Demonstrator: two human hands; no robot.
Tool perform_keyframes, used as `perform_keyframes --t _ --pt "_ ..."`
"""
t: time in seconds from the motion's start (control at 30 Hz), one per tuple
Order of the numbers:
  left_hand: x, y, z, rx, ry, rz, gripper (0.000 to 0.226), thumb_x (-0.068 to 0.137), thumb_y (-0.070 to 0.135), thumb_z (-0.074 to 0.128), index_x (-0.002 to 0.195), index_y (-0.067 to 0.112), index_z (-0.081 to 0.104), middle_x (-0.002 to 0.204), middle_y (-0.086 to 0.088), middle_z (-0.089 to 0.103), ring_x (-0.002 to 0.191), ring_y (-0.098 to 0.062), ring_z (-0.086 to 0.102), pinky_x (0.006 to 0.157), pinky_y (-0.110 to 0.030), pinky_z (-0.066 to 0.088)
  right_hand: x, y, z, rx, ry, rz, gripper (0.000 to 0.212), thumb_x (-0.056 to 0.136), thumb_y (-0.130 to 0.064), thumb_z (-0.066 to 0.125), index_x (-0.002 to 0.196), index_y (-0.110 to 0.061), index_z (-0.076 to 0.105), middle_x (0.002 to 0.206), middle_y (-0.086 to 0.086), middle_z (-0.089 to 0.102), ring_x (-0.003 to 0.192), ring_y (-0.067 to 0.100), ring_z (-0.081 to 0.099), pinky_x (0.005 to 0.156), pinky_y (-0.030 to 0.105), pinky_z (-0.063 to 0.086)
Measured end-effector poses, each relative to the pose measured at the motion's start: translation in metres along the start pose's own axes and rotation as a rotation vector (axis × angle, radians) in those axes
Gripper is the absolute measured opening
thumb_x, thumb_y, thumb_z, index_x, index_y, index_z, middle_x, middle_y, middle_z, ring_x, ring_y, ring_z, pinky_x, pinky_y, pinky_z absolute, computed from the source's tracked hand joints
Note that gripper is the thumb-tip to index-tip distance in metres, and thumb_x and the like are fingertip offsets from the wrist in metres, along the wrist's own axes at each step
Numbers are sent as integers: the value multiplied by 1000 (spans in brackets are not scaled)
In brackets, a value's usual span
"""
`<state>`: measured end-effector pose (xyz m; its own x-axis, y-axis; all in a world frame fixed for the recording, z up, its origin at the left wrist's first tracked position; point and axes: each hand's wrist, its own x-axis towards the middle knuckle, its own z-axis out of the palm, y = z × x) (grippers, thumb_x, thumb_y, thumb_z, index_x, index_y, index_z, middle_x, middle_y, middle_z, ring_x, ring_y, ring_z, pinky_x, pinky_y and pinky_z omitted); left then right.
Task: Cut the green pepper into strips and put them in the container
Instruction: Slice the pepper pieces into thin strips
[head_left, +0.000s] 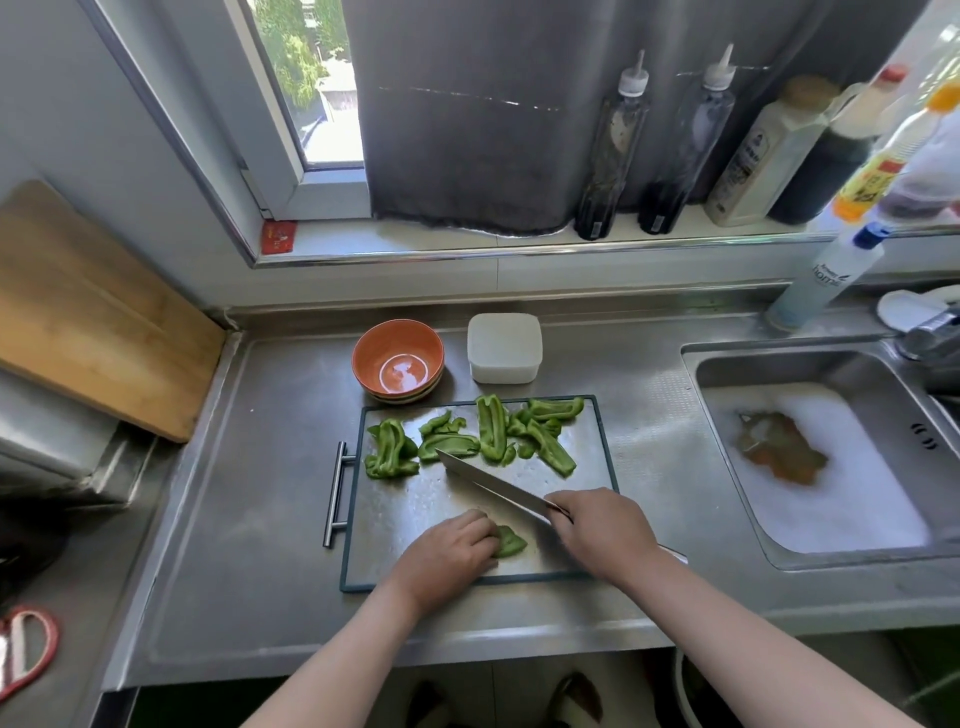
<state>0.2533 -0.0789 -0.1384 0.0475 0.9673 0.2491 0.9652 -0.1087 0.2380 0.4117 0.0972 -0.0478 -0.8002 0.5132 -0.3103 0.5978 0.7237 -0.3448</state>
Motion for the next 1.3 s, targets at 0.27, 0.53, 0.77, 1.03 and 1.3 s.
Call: perform_keyframes --t 0.27,0.53,0.77,1.03,1.3 --pt "-1 1 -3 175 134 -118 17 86 13 56 73 11 67 83 -6 61 81 -23 53 58 -33 50 -1 -14 13 -70 3 -93 33 104 -41 38 129 -45 59 103 -3 70 96 22 64 74 33 46" --pt "-1 1 16 111 111 -264 23 90 20 55 91 12 76 92 -7 70 89 -27 65 59 -33 56 -13 -14 17 -190 100 -199 32 104 -40 39 128 -38 60 93 0 69 83 28 67 67 35 47" --pt "-1 7 30 38 10 -417 19 80 9 71 98 15 75 91 -9 66 86 -30 61 57 -38 56 -22 -5 23 -199 120 -195 31 103 -38 41 129 -39 58 88 0 66 76 29 65 60 34 44" --pt "-4 14 23 49 95 -368 46 74 3 68 118 17 72 106 -8 70 99 -29 66 73 -36 59 -27 -5 20 -216 169 -221 26 97 -39 43 112 -40 65 73 -3 64 62 26 63 50 33 44" --pt "0 14 22 -42 153 -394 49 66 0 85 109 19 75 98 -7 71 88 -29 66 67 -36 59 -23 -13 18 -281 137 -227 22 96 -30 50 109 -33 67 73 0 63 59 27 61 49 32 37"
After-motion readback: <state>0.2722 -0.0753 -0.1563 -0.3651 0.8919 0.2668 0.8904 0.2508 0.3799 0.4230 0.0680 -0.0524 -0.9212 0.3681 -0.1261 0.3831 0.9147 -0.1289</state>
